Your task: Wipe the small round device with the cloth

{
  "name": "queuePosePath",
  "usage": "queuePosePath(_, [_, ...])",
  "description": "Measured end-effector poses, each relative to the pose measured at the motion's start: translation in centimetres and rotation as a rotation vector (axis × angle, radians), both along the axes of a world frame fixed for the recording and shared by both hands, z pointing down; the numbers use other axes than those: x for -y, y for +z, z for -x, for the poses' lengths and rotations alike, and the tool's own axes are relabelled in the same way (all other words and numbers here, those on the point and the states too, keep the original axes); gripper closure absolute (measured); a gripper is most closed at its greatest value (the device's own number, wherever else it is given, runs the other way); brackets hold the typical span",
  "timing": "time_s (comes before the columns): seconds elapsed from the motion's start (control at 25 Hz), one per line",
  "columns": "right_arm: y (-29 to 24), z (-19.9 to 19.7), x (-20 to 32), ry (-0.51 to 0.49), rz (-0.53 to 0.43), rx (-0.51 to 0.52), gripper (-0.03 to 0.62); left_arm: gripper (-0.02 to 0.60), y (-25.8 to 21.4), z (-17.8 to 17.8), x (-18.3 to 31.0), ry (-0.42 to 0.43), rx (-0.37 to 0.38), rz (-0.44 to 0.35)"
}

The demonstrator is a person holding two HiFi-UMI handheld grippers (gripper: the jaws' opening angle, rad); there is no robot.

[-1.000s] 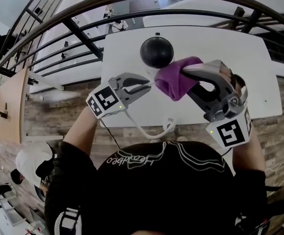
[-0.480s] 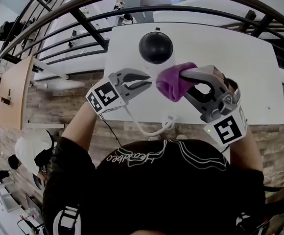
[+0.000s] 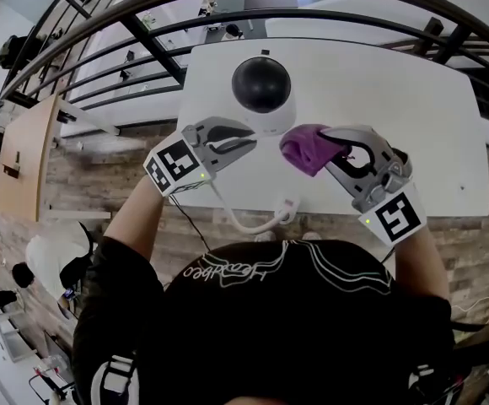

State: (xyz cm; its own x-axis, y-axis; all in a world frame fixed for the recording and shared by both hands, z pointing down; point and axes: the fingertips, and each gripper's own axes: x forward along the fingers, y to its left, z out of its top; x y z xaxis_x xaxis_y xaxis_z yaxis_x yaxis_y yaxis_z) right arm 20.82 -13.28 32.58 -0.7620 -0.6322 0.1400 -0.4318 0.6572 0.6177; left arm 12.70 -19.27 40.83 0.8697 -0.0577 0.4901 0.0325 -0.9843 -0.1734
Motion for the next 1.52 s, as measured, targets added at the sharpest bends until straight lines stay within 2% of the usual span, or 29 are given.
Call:
queuePosePath(0.12, [-0.8, -2.0, 0.3, 0.022, 0.032, 0.062, 0.528, 0.522, -0.1, 0.0, -0.1, -0.009, 0.011, -0.009])
queuePosePath(0.28, [-3.5, -3.9, 1.7, 0.053, 0.074, 0.233, 0.528, 0.522, 0.0, 0.0, 0.1, -0.026, 0.023, -0.028])
queuePosePath(0.48, [-8.2, -4.1, 3.4, -0.009, 0.014, 0.359, 0.528, 0.522, 0.0, 0.0, 0.2, -0.05, 0.026, -0.038])
queuePosePath(0.76, [-13.6, -2.7, 6.1, -0.113, -0.057, 0.484, 0.528, 0.52, -0.2, -0.1, 0.4, -0.094, 0.035, -0.053])
queuePosePath(1.04, [-14.3, -1.1, 7.2, -0.19, -0.028, 0.526, 0.528, 0.522, -0.1, -0.1, 0.5, -0.118, 0.056, -0.084])
queuePosePath(1.16, [-13.8, -0.2, 6.8, -0.208, -0.03, 0.506, 0.528, 0.522, -0.1, -0.1, 0.4, -0.129, 0.056, -0.093])
queuePosePath(1.52, [-12.8, 0.6, 5.8, -0.274, 0.024, 0.531, 0.528, 0.522, 0.1, -0.3, 0.4, -0.132, 0.074, -0.088])
